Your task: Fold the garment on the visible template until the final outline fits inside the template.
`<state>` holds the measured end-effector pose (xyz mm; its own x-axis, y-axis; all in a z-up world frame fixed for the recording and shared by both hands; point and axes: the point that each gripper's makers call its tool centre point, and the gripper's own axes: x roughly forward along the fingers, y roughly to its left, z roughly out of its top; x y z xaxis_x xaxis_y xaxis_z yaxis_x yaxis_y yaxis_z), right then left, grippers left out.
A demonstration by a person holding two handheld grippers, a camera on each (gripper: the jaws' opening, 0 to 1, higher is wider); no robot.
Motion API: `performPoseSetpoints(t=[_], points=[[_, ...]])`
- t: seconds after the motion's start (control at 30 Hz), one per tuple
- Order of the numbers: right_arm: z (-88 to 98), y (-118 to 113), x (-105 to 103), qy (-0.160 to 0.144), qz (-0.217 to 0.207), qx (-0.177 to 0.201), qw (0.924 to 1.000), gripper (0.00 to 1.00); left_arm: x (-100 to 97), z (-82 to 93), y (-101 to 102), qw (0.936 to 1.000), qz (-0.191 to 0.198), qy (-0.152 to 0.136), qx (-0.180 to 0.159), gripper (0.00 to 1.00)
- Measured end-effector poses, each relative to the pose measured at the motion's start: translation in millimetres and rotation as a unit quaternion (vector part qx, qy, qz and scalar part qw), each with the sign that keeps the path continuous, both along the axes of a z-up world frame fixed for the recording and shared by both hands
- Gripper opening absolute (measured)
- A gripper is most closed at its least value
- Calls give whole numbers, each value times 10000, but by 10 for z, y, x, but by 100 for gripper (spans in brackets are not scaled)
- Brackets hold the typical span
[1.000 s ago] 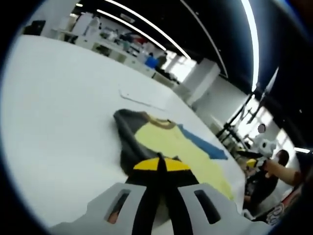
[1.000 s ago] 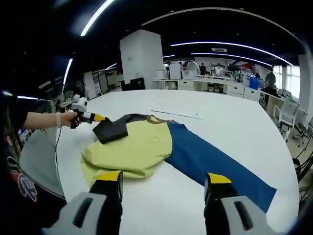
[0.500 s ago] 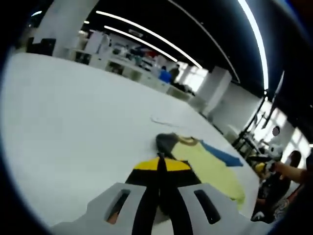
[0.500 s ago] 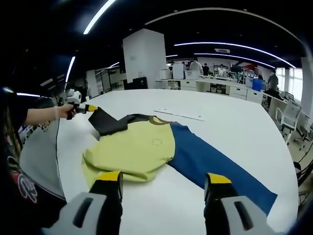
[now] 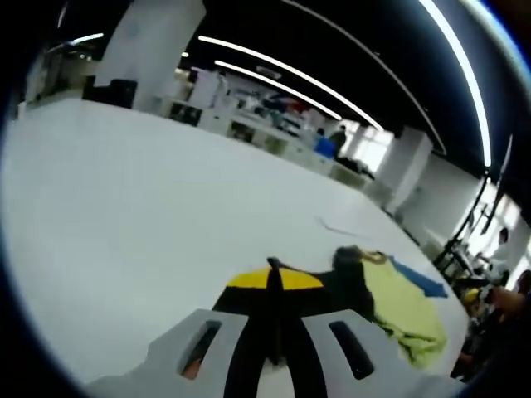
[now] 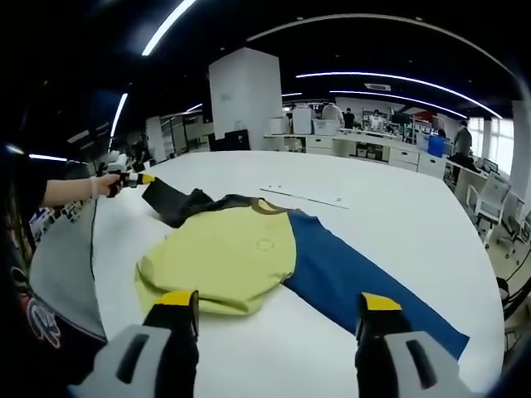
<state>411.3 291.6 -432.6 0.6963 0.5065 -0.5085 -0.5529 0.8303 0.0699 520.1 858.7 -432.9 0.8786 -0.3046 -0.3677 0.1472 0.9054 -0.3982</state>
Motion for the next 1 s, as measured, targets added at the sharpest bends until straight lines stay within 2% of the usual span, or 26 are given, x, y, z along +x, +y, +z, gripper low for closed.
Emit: performPoseSetpoints(t=[0.1, 0.27, 0.33, 0.37, 0.43, 0.47, 0.57, 0.67, 0.8, 1.0], points=[[-11, -8, 6, -10, -31, -54, 10000, 83, 1, -51, 178, 9997, 244, 56, -6, 0], [-40, -24, -8, 47, -79, -89, 9999, 84, 81, -257, 600, 9979, 604, 216, 36, 0], [-52, -26, -16, 80, -83, -120, 9999, 83, 129, -305, 726, 9960, 829, 281, -172, 0], [-56, -26, -20, 92, -84, -123, 9998, 84, 157, -319, 771, 9962, 816, 257, -174, 0], [-57, -29, -23, 106, -106, -138, 9998, 83, 222, -384, 918, 9951, 937, 326, 19, 0], [-59, -37, -24, 115, -121, -160, 9997, 83, 262, -405, 970, 9944, 997, 347, -13, 0], [-61, -56, -30, 142, -172, -180, 9996, 84, 368, -451, 1081, 9931, 1101, 391, -25, 0], [-63, -78, -43, 173, -203, -240, 9994, 84, 490, -482, 1141, 9936, 1038, 430, 95, 0], [-84, -97, -47, 240, -268, -291, 9989, 83, 594, -568, 1135, 9940, 907, 555, 261, 0], [-143, -57, -36, 308, -242, -322, 9987, 84, 581, -773, 1143, 9906, 998, 881, 316, 0]])
